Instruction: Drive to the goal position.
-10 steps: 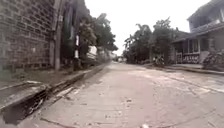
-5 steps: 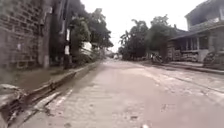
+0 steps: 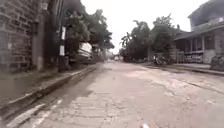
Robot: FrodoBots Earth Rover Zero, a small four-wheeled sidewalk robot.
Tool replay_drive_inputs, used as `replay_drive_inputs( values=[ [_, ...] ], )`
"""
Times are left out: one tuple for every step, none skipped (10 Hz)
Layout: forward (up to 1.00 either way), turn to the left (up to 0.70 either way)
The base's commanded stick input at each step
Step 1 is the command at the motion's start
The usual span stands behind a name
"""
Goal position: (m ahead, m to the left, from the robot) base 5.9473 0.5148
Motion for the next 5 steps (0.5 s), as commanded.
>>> replay_drive_inputs(
  values=[
    [1.00,0.00],
    [1.00,0.00],
    [1.00,-0.15],
    [1.00,-0.35],
    [1.00,-0.22]
  ],
)
